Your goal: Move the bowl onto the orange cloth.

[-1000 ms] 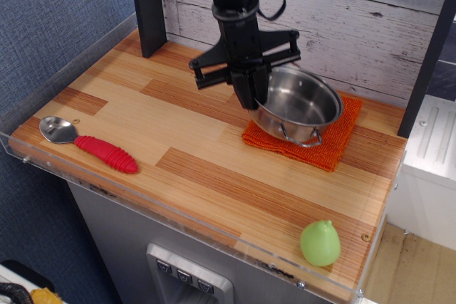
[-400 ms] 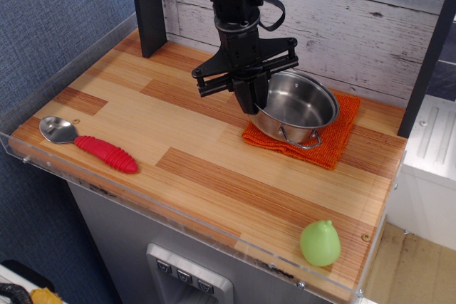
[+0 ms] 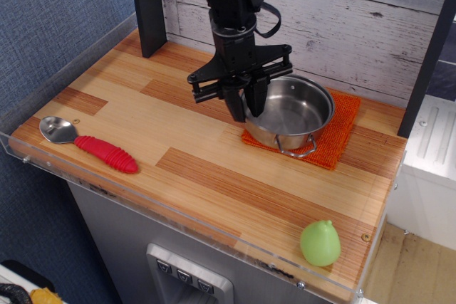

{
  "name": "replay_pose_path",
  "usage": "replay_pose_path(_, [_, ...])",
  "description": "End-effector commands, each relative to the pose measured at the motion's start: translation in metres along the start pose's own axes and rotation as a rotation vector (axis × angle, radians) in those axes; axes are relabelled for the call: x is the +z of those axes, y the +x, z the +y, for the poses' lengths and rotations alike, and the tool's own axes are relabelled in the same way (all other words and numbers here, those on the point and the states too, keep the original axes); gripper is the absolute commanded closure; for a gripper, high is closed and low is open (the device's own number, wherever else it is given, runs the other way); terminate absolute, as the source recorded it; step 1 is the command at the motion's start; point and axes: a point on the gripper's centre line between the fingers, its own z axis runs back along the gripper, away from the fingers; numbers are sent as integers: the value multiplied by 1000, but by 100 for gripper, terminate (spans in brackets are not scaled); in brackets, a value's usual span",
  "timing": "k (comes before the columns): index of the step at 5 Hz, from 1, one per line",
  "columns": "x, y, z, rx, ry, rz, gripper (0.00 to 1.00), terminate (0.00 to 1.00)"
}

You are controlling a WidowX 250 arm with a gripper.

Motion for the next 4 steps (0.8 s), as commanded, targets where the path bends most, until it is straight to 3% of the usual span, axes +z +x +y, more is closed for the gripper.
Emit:
replay_pose_path(1, [36, 4, 14, 14, 7, -46, 0, 0])
replay_pose_path(2, [57, 14, 35, 37, 124, -98, 0, 0])
replay_pose_path(3, [80, 20, 58, 34, 135, -146, 0, 0])
replay_pose_path(4, [86, 29, 83, -69, 171, -107, 0, 0])
